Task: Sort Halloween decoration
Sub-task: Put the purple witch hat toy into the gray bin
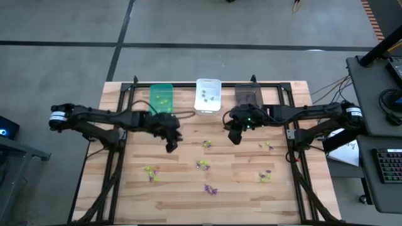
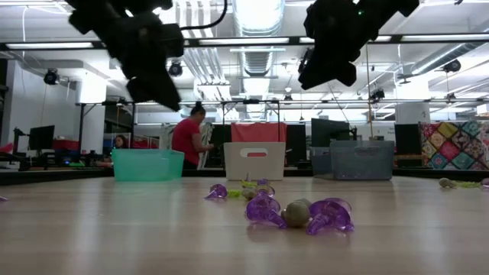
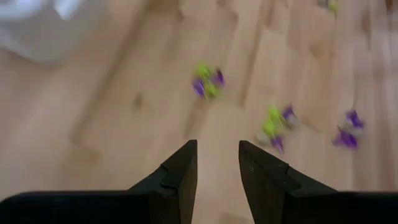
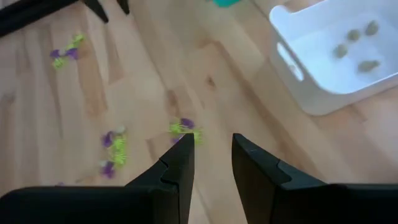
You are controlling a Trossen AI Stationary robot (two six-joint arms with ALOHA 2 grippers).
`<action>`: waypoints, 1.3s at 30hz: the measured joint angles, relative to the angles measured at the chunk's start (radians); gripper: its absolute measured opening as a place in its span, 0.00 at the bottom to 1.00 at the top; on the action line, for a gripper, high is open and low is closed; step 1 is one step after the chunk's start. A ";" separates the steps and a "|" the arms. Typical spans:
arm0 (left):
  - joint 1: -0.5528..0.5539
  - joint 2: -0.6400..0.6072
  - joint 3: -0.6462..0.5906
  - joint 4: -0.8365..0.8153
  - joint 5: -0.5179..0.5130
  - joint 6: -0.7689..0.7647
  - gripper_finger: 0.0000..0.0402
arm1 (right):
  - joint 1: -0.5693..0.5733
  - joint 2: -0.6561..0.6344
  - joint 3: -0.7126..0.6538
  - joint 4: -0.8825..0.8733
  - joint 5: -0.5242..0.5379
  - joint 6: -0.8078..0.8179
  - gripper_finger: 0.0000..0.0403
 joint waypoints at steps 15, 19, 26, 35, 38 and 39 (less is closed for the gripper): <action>-0.207 0.036 -0.127 0.234 -0.087 -0.115 0.25 | 0.072 0.000 -0.001 -0.023 0.004 0.144 0.24; -0.208 0.055 -0.127 0.280 -0.107 -0.085 0.25 | 0.079 0.000 -0.001 -0.092 0.004 0.180 0.24; -0.208 0.152 -0.127 0.475 -0.239 -0.030 0.25 | 0.109 0.001 -0.004 -0.268 0.011 0.269 0.24; -0.207 0.379 -0.083 0.728 -0.393 0.113 0.25 | 0.119 0.001 -0.005 -0.278 0.046 0.272 0.24; -0.200 0.454 -0.058 0.758 -0.394 0.134 0.25 | 0.119 0.001 -0.005 -0.278 0.062 0.271 0.24; -0.197 0.474 -0.048 0.762 -0.394 0.135 0.25 | 0.119 0.001 -0.005 -0.278 0.065 0.271 0.24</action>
